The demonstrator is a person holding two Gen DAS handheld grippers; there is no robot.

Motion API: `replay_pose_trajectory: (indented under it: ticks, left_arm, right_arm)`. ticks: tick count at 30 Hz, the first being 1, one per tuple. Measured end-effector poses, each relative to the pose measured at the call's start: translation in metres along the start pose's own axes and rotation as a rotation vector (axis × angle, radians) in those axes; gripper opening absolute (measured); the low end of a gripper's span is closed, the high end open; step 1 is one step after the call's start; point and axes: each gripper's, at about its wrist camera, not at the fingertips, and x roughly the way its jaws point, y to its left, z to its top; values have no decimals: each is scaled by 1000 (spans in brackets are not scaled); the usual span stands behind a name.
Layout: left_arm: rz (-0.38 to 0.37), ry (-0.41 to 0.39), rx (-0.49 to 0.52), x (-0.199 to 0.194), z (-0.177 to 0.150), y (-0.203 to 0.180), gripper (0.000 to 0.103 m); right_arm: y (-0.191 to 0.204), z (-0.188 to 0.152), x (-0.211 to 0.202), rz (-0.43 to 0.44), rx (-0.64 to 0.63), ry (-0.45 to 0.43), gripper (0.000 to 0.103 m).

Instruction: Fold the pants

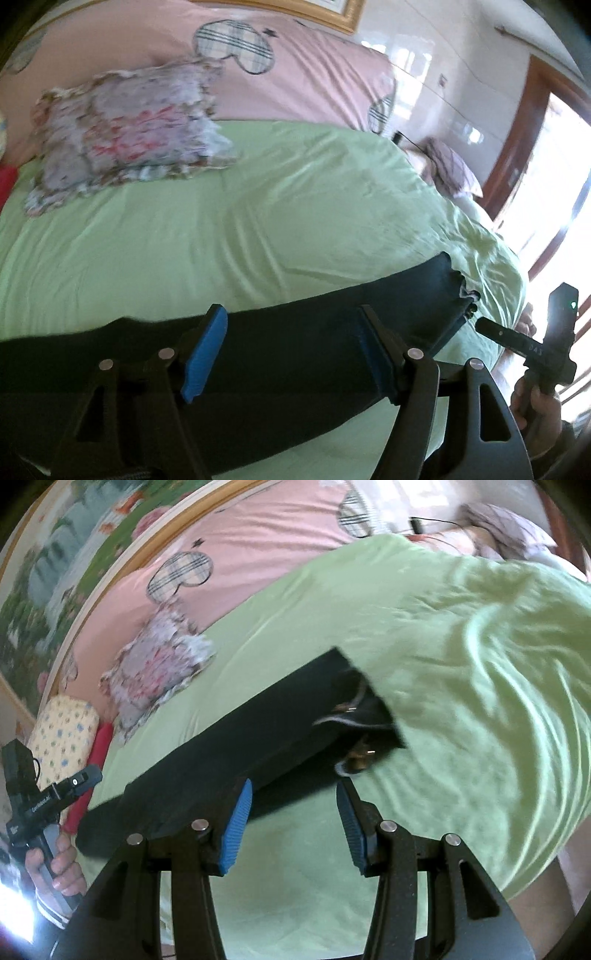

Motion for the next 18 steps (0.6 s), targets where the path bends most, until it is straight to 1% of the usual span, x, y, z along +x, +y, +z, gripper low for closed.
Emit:
replay_pose_trajectory:
  ticks: [5, 13, 18]
  left_arm:
    - [-23, 30, 72, 20, 18, -21, 74]
    - [-74, 94, 150, 57, 44, -45, 75]
    - [-97, 130, 198, 80, 53, -63, 75]
  right_arm:
    - [-18, 5, -1, 5, 74, -29, 49]
    - [-41, 3, 8, 37, 229, 6, 49]
    - [-45, 7, 16, 77, 315, -13, 50]
